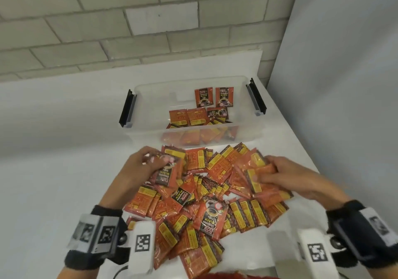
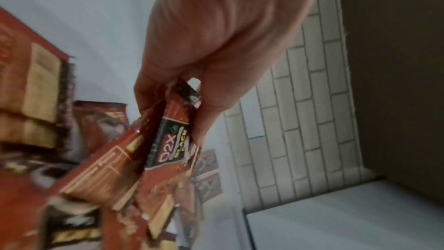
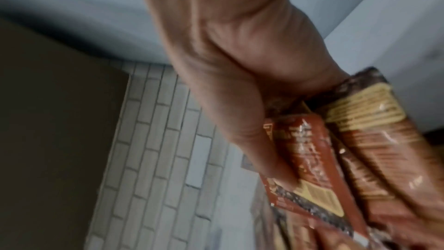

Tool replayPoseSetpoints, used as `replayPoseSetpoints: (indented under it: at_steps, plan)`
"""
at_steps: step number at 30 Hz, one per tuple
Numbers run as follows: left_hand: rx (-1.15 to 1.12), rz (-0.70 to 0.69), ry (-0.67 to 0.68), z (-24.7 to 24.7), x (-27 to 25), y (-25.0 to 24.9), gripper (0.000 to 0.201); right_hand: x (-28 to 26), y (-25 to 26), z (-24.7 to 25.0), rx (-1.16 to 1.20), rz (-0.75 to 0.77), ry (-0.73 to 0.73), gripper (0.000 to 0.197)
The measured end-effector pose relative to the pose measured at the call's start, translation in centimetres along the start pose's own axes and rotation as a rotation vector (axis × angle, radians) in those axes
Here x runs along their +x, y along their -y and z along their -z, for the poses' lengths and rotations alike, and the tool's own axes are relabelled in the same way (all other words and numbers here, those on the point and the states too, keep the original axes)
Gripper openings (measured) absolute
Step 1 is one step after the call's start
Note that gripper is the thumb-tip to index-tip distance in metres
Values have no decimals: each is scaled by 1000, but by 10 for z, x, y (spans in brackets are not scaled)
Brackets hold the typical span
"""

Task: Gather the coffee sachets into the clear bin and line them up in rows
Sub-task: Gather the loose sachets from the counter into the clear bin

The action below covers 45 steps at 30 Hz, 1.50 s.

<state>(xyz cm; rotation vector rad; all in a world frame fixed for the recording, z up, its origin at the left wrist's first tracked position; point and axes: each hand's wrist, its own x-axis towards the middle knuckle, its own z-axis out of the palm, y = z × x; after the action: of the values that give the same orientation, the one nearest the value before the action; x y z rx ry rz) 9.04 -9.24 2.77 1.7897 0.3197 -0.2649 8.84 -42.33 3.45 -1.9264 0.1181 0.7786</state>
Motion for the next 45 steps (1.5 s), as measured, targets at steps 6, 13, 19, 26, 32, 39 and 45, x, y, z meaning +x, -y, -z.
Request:
replayPoseSetpoints:
  at_steps: [6, 13, 19, 26, 32, 39, 45]
  plan:
    - [149, 47, -31, -4, 14, 24, 50, 15, -6, -12, -152, 23, -19, 26]
    - [24, 76, 57, 10, 13, -17, 77, 10, 23, 15, 13, 44, 47, 23]
    - [-124, -23, 144, 13, 16, -74, 56, 8, 78, 40, 142, 175, 114, 31]
    - [-287, -35, 60, -4, 67, -114, 37, 66, 132, 45, 252, 210, 45, 18]
    - [-246, 46, -55, -27, 121, -98, 18, 129, 139, 28, 232, 100, -1, 14]
    - [31, 137, 7, -38, 139, -84, 51, 156, 133, 17, 117, -19, -84, 23]
    - [261, 37, 32, -31, 132, -87, 65, 138, 137, 19, -145, 74, -142, 37]
